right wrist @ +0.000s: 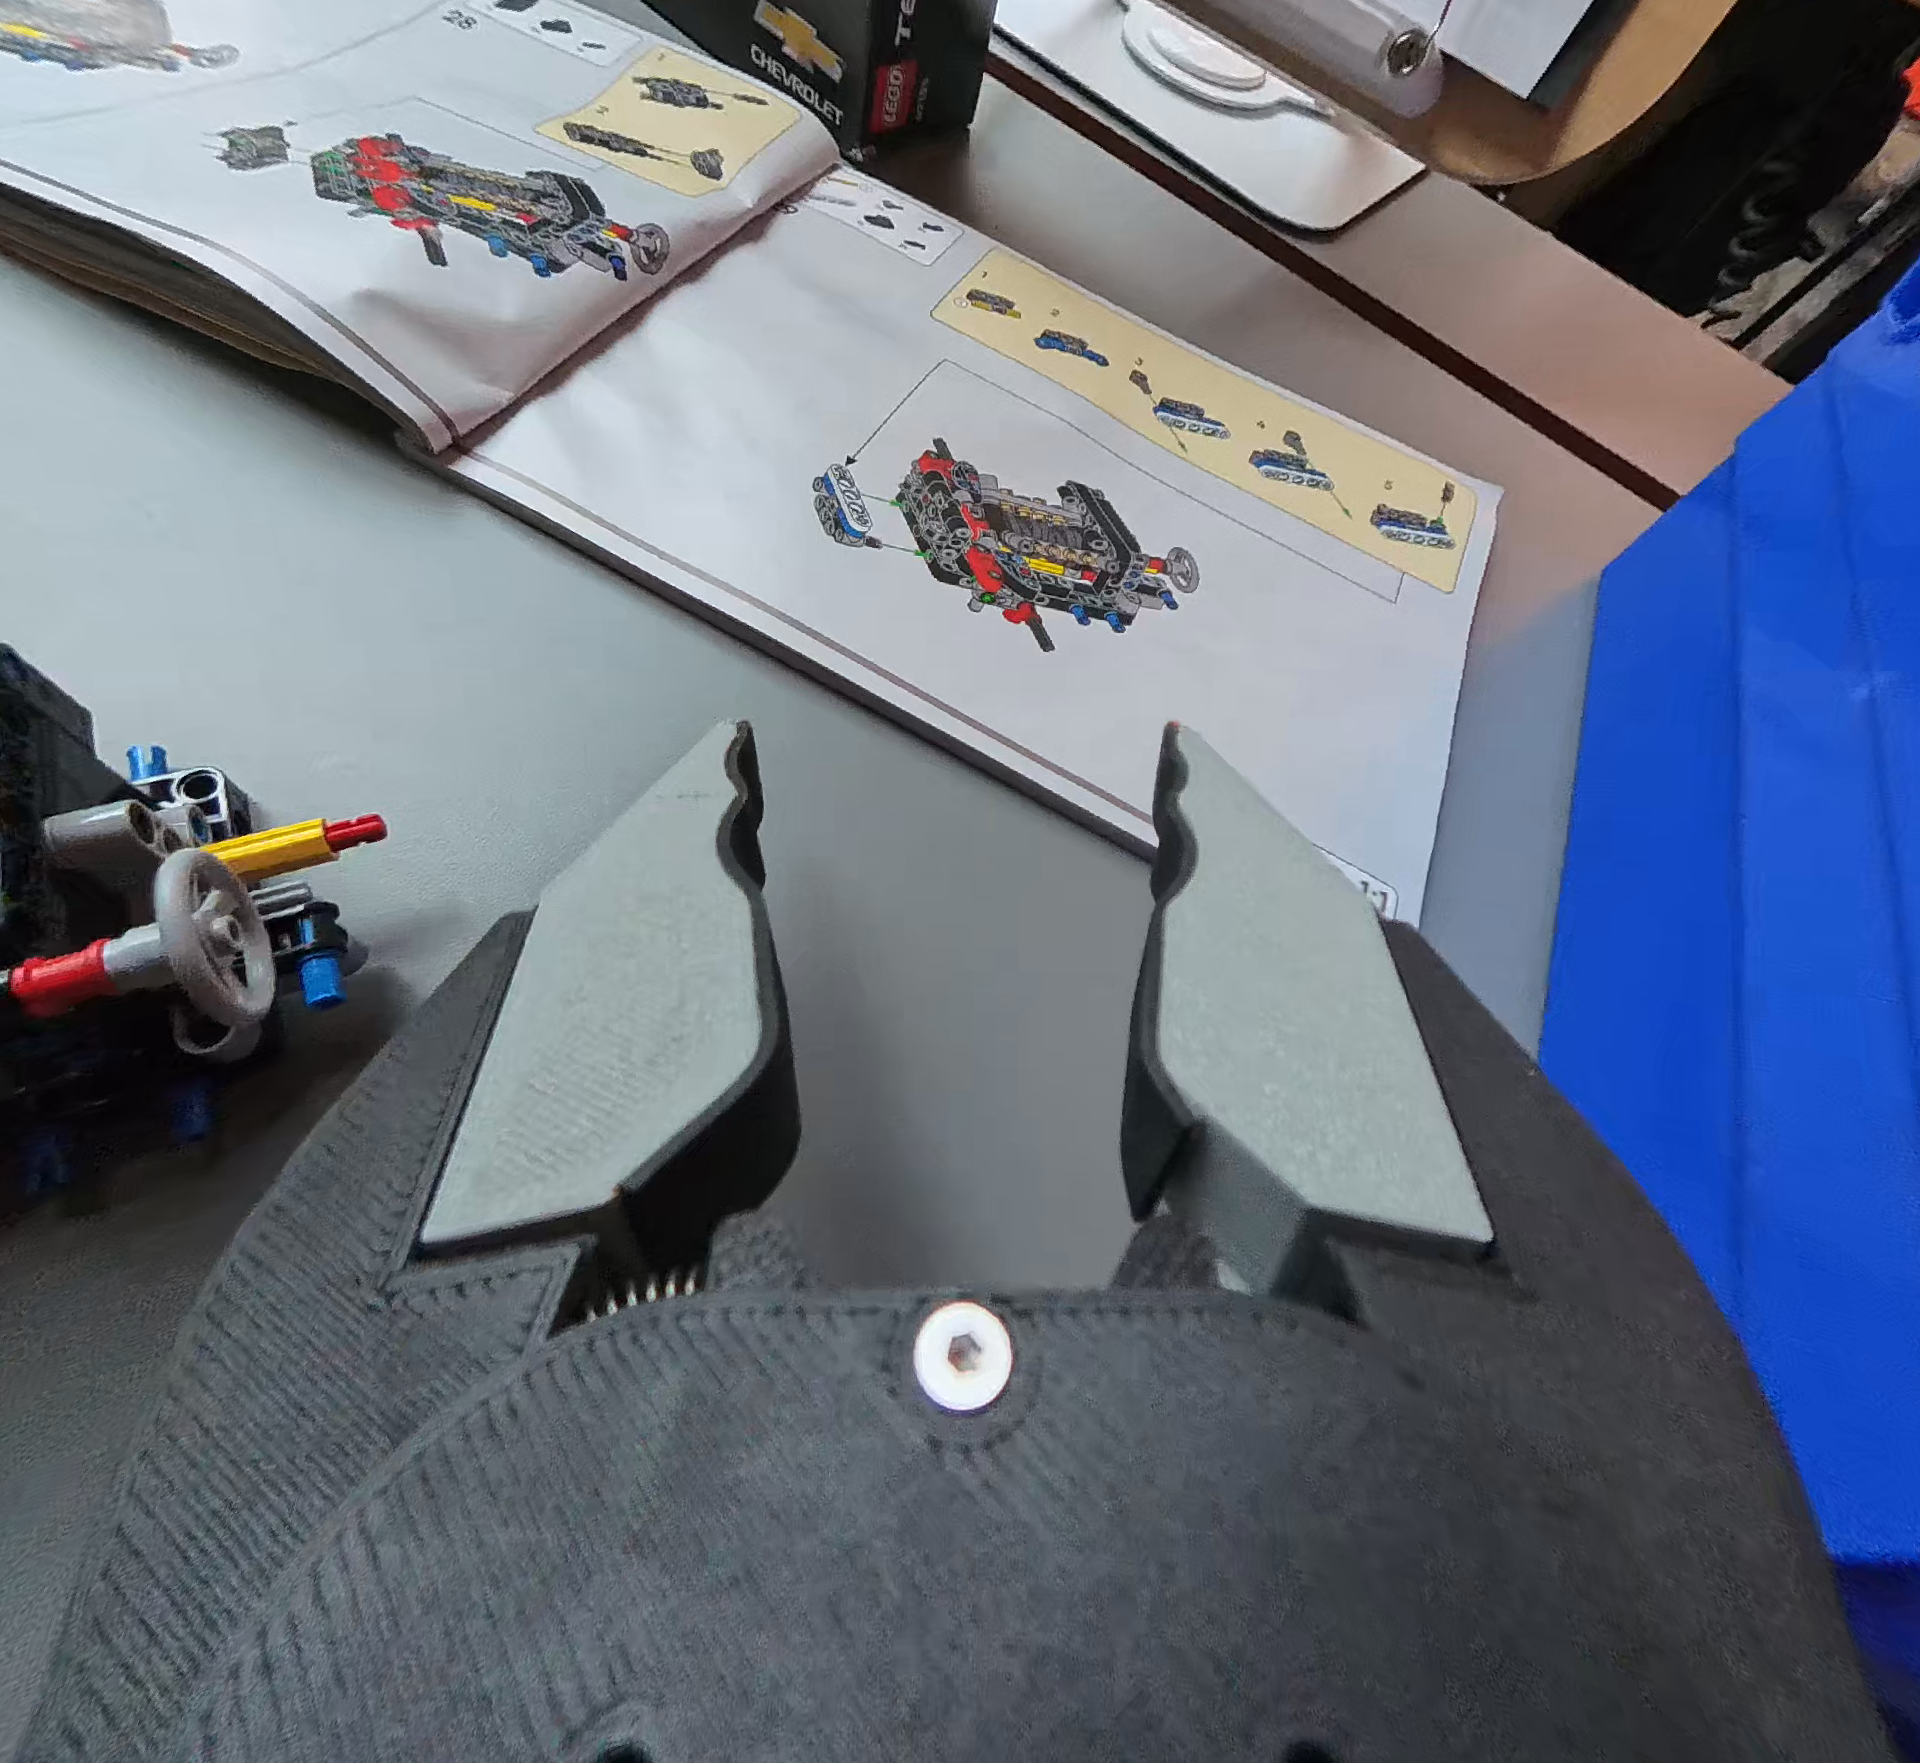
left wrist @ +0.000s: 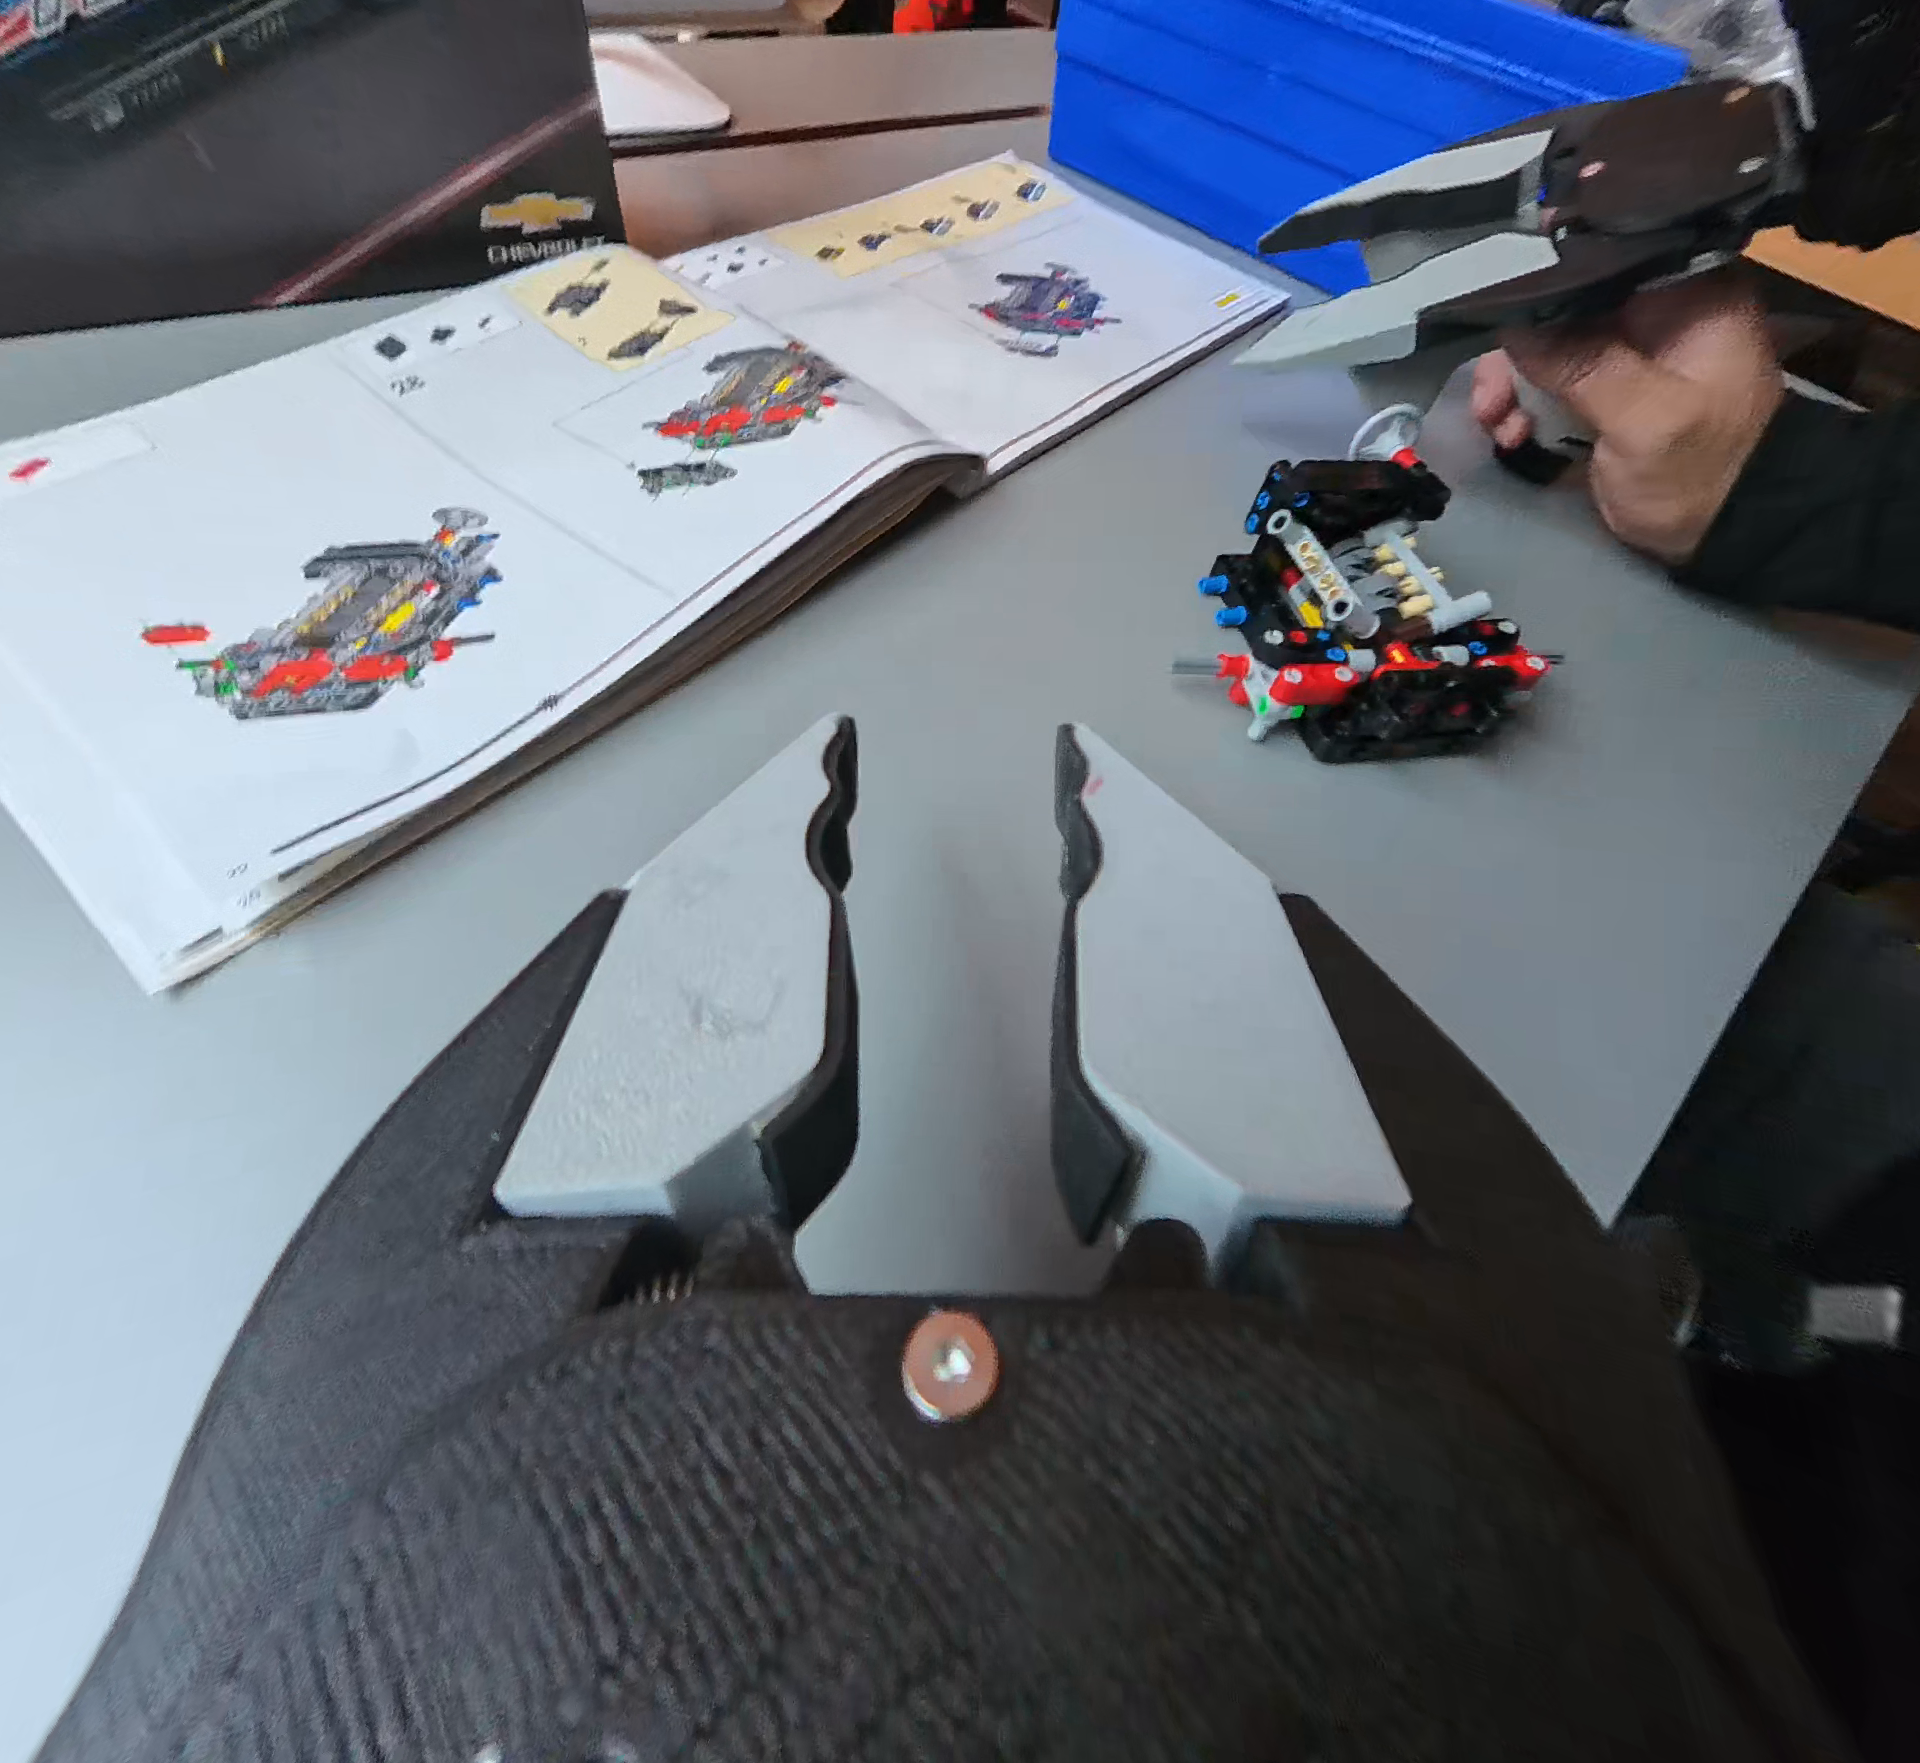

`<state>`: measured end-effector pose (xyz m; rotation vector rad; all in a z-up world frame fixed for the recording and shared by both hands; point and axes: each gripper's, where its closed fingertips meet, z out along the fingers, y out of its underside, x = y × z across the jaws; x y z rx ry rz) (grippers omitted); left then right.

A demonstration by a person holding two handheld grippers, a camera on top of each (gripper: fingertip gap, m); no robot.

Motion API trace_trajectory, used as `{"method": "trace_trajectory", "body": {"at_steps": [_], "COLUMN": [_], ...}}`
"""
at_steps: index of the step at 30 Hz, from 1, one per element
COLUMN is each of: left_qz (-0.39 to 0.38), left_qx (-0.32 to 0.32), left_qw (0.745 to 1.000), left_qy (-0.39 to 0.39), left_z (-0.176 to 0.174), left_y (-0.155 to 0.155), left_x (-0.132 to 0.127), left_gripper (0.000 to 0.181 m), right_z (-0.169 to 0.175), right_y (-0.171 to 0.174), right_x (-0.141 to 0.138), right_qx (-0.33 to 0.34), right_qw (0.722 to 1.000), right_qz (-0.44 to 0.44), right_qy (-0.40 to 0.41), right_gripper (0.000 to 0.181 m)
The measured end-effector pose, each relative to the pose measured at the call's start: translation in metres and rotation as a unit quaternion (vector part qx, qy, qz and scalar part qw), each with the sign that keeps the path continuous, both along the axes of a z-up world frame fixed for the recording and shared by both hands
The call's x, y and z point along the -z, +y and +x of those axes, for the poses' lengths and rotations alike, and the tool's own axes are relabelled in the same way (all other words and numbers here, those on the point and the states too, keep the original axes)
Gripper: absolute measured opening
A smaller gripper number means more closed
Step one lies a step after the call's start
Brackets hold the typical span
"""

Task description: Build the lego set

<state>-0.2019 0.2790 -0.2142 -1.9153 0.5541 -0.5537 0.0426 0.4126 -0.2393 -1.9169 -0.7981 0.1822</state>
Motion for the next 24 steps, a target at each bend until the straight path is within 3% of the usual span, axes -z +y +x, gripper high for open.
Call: {"method": "trace_trajectory", "body": {"at_steps": [6, 10, 17, 24], "left_qz": [-0.003, -0.002, -0.044, -0.032], "left_qx": [0.024, 0.001, 0.004, -0.020], "left_qw": [0.999, 0.998, 0.992, 0.998], "left_qy": [-0.023, -0.058, -0.116, -0.048], "left_z": [-0.009, -0.017, -0.004, -0.002], "left_y": [-0.029, -0.037, -0.022, 0.002], "left_x": [-0.004, -0.010, -0.009, -0.001], "left_gripper": [0.044, 0.041, 0.046, 0.048], "right_z": [0.002, -0.004, -0.019, -0.027], "right_y": [-0.012, -0.024, -0.043, -0.065], "right_x": [-0.029, -0.047, -0.056, -0.068], "right_qx": [-0.005, -0.047, -0.117, -0.179], "right_qw": [0.996, 0.990, 0.978, 0.953], "right_qz": [0.078, 0.091, 0.075, 0.046], "right_qy": [0.031, 0.094, 0.153, 0.238], "right_gripper": [0.052, 0.053, 0.056, 0.066]}}
